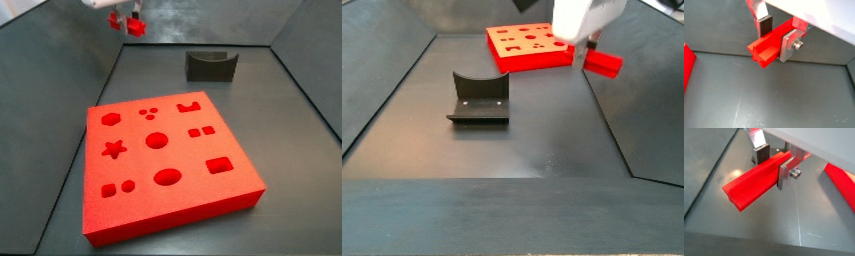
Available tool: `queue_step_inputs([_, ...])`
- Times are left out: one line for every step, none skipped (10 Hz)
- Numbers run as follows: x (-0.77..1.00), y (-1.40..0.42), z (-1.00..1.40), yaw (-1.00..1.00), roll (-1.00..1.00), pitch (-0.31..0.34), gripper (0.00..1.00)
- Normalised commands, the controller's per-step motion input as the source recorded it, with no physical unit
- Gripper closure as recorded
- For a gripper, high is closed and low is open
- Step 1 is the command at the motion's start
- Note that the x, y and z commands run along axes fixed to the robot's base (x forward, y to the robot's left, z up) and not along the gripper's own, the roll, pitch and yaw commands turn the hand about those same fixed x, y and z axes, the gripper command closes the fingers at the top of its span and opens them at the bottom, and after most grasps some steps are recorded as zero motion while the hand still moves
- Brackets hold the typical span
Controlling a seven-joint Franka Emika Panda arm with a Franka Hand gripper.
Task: Pick up the star object. Move up. Place the star object on the fixture. Regrasp the star object. Move to above the board. Insert the star object.
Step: Place the star object on the fixture.
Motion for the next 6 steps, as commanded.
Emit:
queue_step_inputs([-0.02, -0.02, 1.0, 0.02, -0.09, 0.024, 1.0])
queue_step_inputs([-0.02, -0.02, 0.82, 0.02, -0.1, 0.029, 1.0])
queue_step_inputs([-0.01, -0.02, 0.62, 0.01, -0.11, 0.038, 1.0])
queue_step_inputs([0.0, -0.01, 0.48, 0.0, -0.12, 0.045, 1.0])
queue_step_inputs([0.0, -0.01, 0.28, -0.01, -0.12, 0.055, 1.0])
queue_step_inputs([1.0, -0.14, 0.08, -1.0, 0.08, 0.056, 1.0])
